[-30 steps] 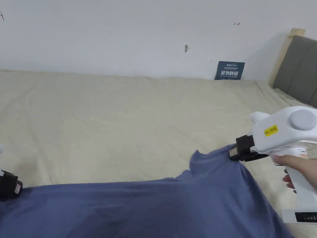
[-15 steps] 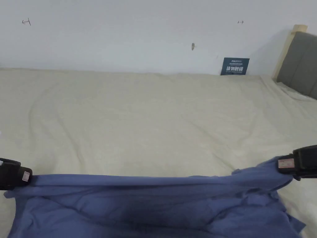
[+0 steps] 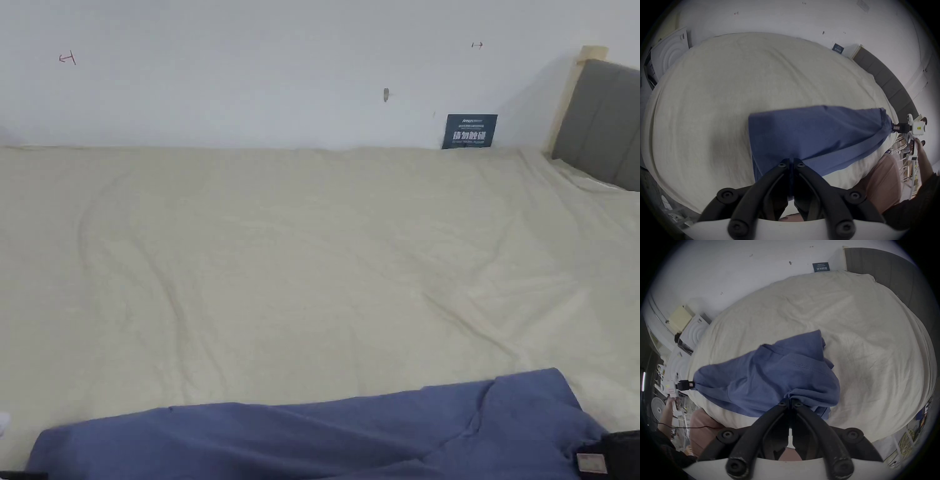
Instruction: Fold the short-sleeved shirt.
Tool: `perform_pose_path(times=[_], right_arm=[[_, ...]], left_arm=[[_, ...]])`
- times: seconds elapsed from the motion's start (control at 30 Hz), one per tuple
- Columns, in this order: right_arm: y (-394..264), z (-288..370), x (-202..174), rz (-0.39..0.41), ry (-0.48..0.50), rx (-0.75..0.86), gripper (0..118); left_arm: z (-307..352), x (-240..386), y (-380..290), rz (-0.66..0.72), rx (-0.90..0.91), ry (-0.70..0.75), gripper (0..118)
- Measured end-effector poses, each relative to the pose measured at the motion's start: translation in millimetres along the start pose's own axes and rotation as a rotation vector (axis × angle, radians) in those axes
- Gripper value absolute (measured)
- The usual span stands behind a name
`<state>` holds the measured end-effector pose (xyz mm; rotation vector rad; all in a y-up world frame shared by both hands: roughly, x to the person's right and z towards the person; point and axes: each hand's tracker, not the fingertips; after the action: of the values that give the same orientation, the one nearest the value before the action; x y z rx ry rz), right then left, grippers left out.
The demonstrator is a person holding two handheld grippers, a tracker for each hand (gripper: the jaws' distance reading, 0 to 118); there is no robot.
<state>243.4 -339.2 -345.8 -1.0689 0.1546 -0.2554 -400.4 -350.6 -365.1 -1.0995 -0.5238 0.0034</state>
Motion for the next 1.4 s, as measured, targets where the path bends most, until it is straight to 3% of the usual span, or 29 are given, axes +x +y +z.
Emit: perform_pose_path(times=[0.17,0.2,0.23,0.27,0.3,0.37,0.4,0.43,0.47,0.53,0.67,0.77,0.8,0.83,0.87,0.93,1.0,1.13,1.2,1.33,1.4], right_arm=[[-2.3,-7.8,-3.7,0.020,-0.052,0.015,5],[-3.3,-8.4,-4.8,0.027,-0.073,0.019,12],[-4.2,-8.6,-5.7,0.040,-0.100,0.021,28],[-4.9,-8.2,-5.6,0.056,-0.134,0.015,57],[-8.4,-6.7,-3.1,0.069,-0.181,0.012,75],[-8.8,1.9,-2.0,0.073,-0.271,0.004,80],[-6.8,11.9,-1.8,0.049,-0.257,0.025,80],[-8.0,23.4,-2.7,0.005,-0.222,0.060,80],[-6.1,38.4,-5.2,-0.050,-0.157,0.121,80],[-3.3,65.7,-17.5,-0.103,-0.084,0.273,80],[-4.5,108.4,-60.2,-0.081,0.044,0.532,75],[-13.0,115.7,-95.5,0.033,0.154,0.640,44],[-14.7,113.2,-107.8,0.081,0.154,0.661,44],[-16.6,107.6,-119.0,0.124,0.134,0.677,20],[-22.7,101.3,-130.2,0.154,0.090,0.718,0],[-22.5,89.9,-139.4,0.151,0.172,0.662,0],[-20.3,77.8,-145.5,0.099,0.255,0.617,0],[-16.9,70.5,-154.9,0.086,0.260,0.582,0],[-17.9,71.1,-157.0,0.103,0.258,0.575,0],[-16.8,63.9,-153.5,0.132,0.262,0.539,0],[-18.2,56.9,-156.2,0.136,0.254,0.499,0]], left_arm=[[-4.7,-5.3,-6.3,0.032,0.024,-0.015,4],[-3.0,-4.3,-6.8,0.037,0.027,-0.016,5],[-2.3,-3.5,-7.0,0.041,0.031,-0.018,8],[-0.4,-2.1,-7.0,0.034,0.032,-0.013,19],[2.1,-0.7,-7.4,0.029,0.037,-0.011,36],[11.1,4.9,-9.5,0.019,0.060,-0.013,82],[17.2,10.3,-9.6,0.010,0.100,0.004,101],[22.8,14.4,-8.9,0.016,0.130,0.012,114],[31.9,19.2,-11.0,0.031,0.175,0.011,117],[50.2,27.2,-11.3,0.080,0.271,-0.048,117],[81.8,55.2,-10.5,0.116,0.432,-0.025,117],[103.2,95.3,-16.5,-0.020,0.642,0.110,111],[108.7,108.7,-17.8,-0.067,0.679,0.148,111],[112.0,118.1,-19.0,-0.093,0.698,0.174,105],[113.6,124.1,-22.7,-0.105,0.731,0.194,79],[113.2,134.7,-27.7,-0.064,0.711,0.244,0],[114.0,125.5,-32.6,-0.031,0.763,0.137,0],[113.1,101.4,-31.6,0.052,0.726,0.149,0],[110.2,68.5,-25.0,0.097,0.610,0.096,0],[65.1,-29.0,-19.5,0.296,0.215,-0.281,0],[38.9,-60.5,-25.7,0.383,0.151,-0.310,4]])
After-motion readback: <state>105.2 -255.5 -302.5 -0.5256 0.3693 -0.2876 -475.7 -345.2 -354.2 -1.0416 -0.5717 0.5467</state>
